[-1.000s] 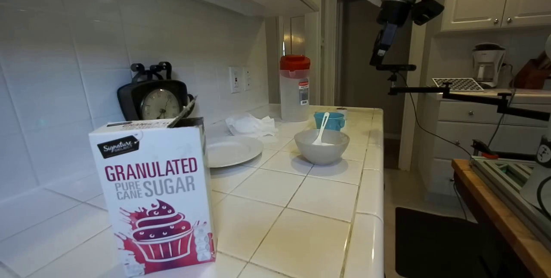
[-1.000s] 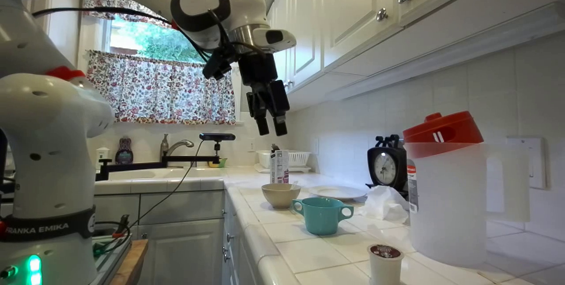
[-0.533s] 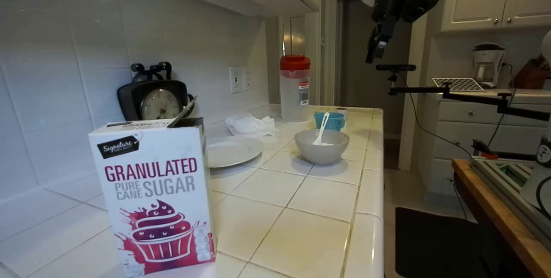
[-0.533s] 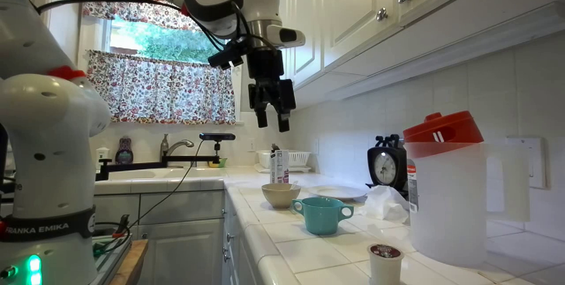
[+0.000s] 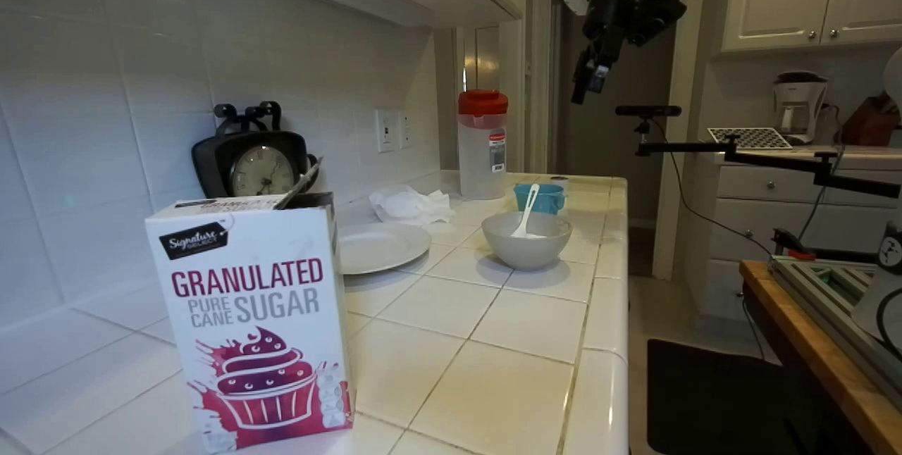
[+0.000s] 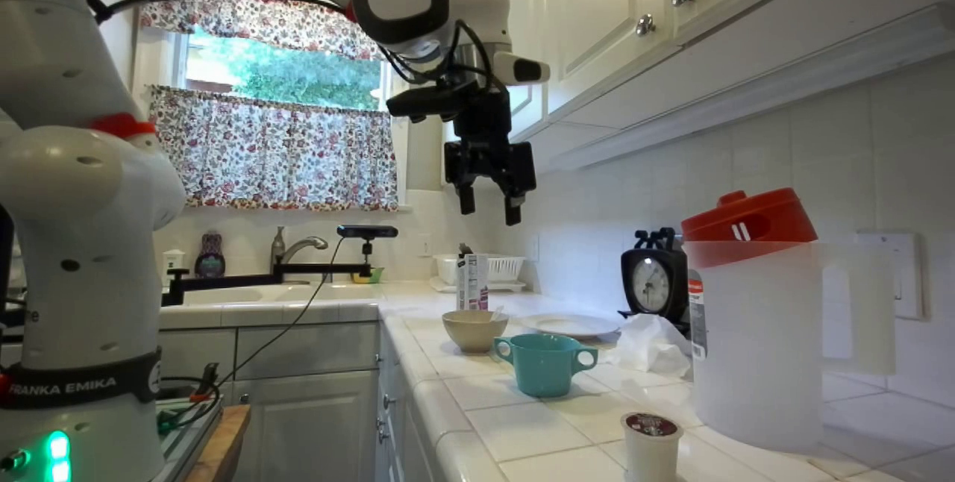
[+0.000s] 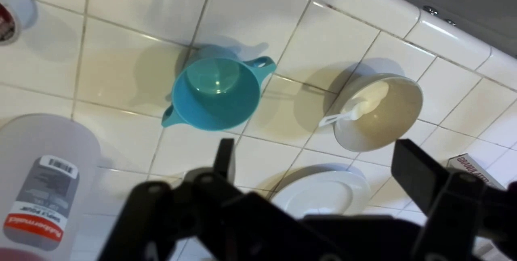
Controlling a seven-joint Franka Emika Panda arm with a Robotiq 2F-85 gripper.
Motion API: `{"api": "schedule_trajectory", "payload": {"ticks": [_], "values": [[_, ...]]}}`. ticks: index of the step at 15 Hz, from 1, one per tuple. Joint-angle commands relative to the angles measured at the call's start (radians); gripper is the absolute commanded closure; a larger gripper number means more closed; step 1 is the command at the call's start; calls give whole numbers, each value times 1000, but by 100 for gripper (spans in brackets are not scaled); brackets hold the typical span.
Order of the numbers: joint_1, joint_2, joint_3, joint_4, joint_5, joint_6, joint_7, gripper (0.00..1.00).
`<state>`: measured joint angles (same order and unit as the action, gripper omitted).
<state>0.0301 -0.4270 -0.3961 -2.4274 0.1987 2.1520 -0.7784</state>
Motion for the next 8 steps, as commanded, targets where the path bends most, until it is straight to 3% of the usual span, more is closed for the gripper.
{"api": "schedule_trajectory", "payload": {"ticks": [1, 8], "values": [[-34, 24, 32, 16, 37, -6, -33, 0], [-33, 67, 31, 48, 68, 0, -76, 0]]}}
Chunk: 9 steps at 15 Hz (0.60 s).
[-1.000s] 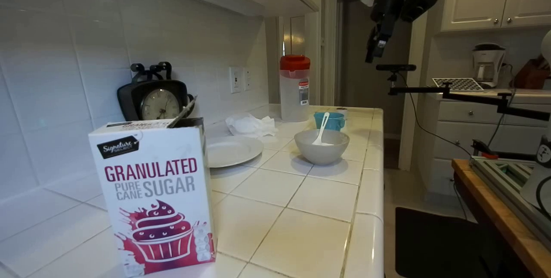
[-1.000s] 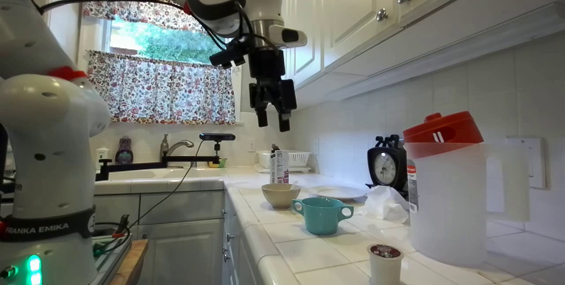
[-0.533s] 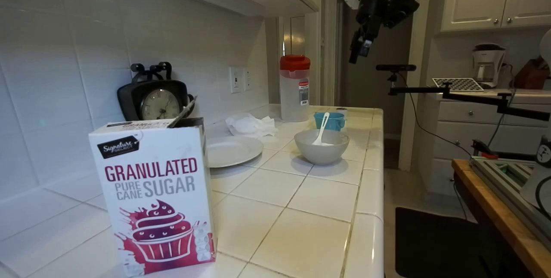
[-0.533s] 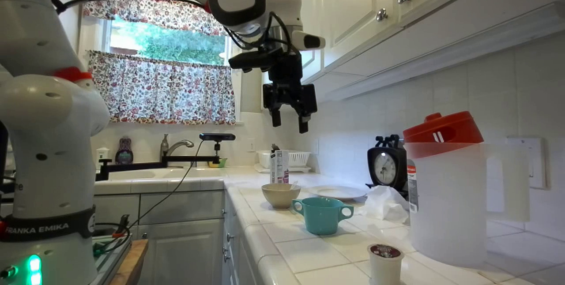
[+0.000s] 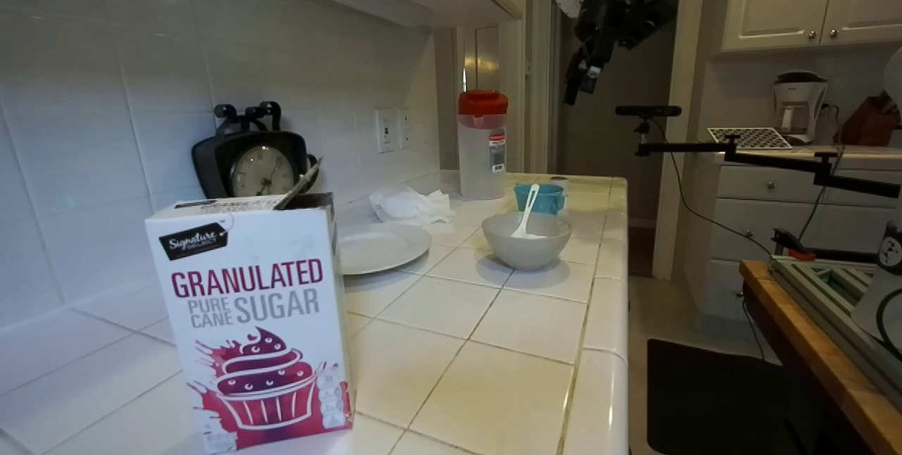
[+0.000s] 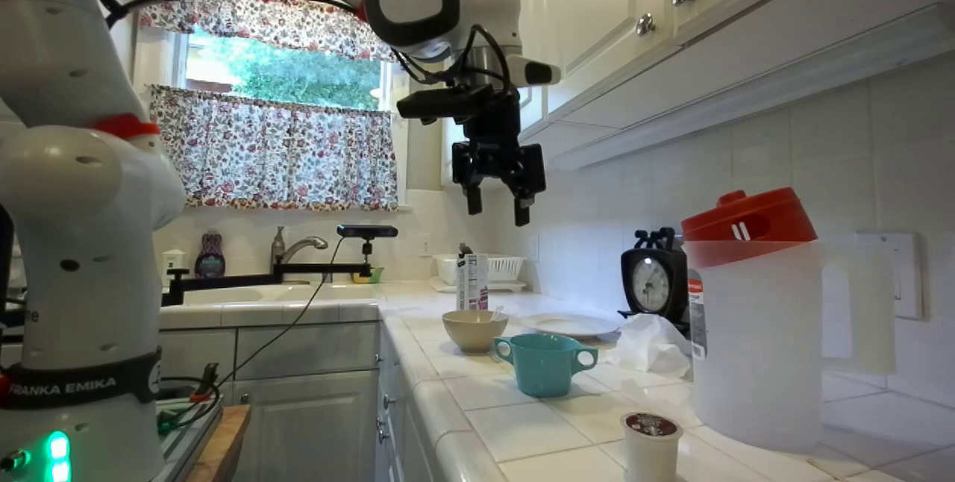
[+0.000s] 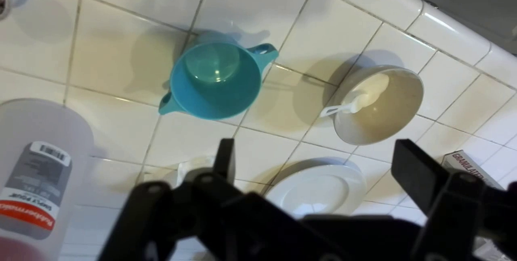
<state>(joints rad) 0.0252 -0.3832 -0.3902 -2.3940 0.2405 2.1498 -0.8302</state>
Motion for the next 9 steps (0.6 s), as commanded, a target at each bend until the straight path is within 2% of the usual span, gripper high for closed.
{"api": "schedule_trajectory", "payload": {"ticks": [1, 6, 9], "values": [[-28, 33, 24, 22, 34, 2, -36, 0], [-22, 94, 35, 84, 45, 4, -74, 0], [-16, 133, 39, 130, 82, 3, -144, 0]]}}
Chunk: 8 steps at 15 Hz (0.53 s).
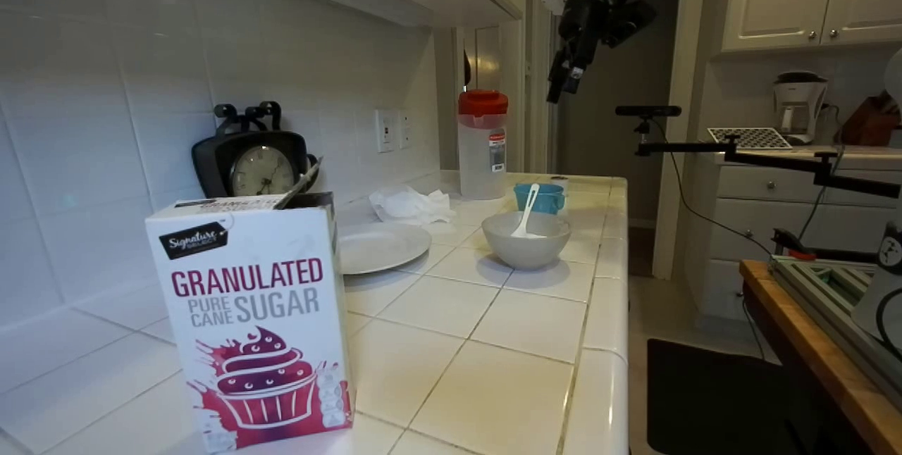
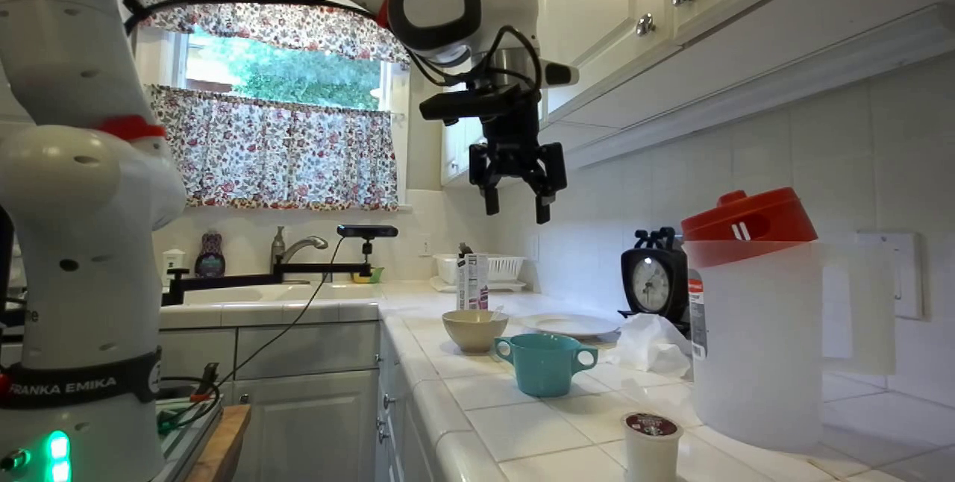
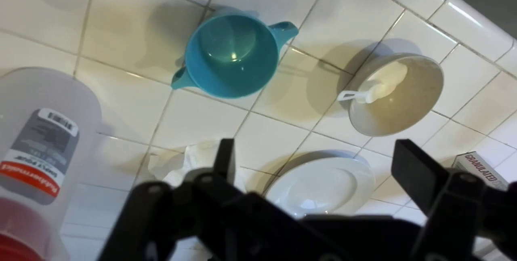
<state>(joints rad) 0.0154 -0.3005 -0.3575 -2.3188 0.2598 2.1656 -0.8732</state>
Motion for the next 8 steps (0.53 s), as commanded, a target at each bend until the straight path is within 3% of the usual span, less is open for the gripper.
{"api": "schedule_trajectory", "payload": {"ticks": [1, 8], "values": [[-4, 64, 8, 70, 85, -13, -132, 0], [-24, 153, 52, 140, 195, -44, -248, 0]]}}
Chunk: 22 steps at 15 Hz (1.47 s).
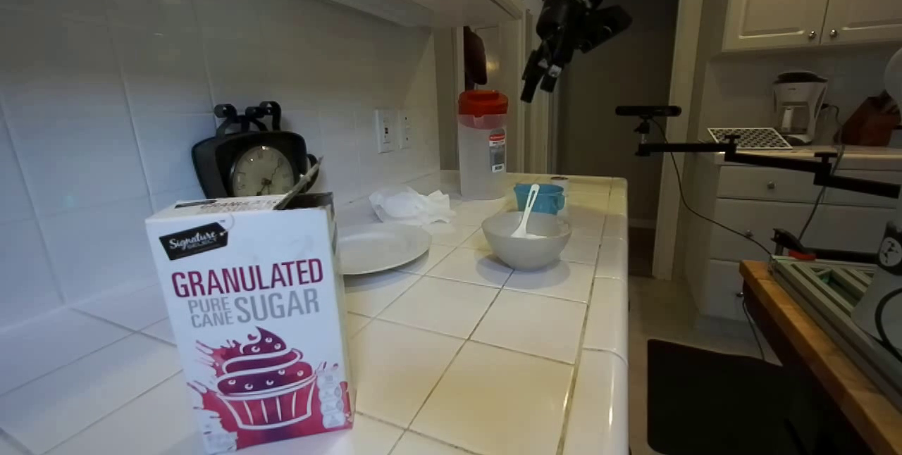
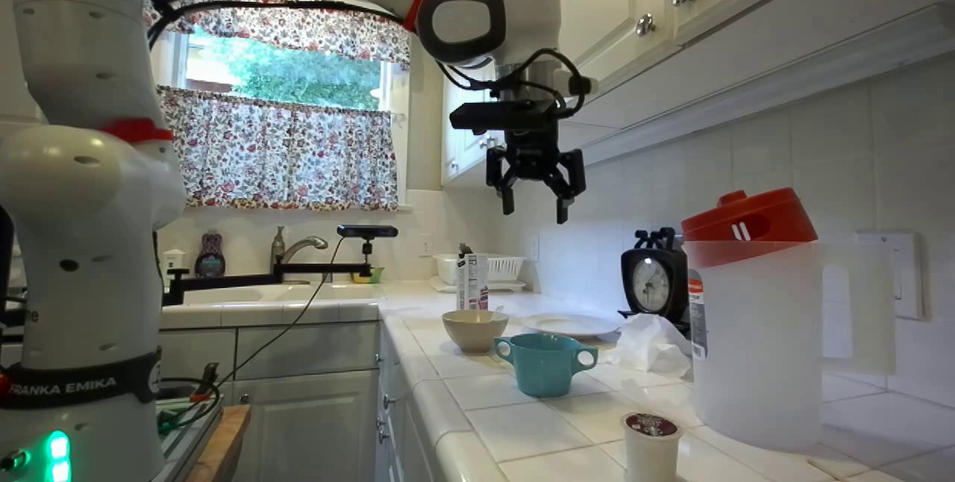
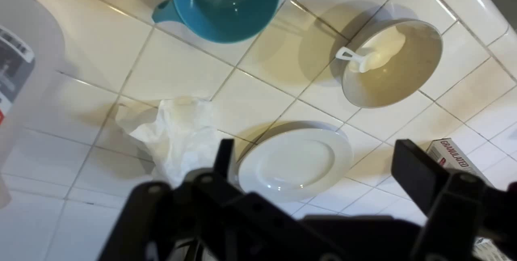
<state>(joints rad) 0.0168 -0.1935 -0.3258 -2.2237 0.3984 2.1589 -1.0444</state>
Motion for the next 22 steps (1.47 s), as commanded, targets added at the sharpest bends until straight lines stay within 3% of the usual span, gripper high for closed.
{"api": "schedule_trajectory", "payload": {"ticks": [1, 10, 22], "values": [[-26, 63, 22, 56, 84, -43, -97, 0], [-82, 127, 70, 92, 198, -236, -35, 0], [-132, 168, 96, 94, 238, -335, 129, 0]]}}
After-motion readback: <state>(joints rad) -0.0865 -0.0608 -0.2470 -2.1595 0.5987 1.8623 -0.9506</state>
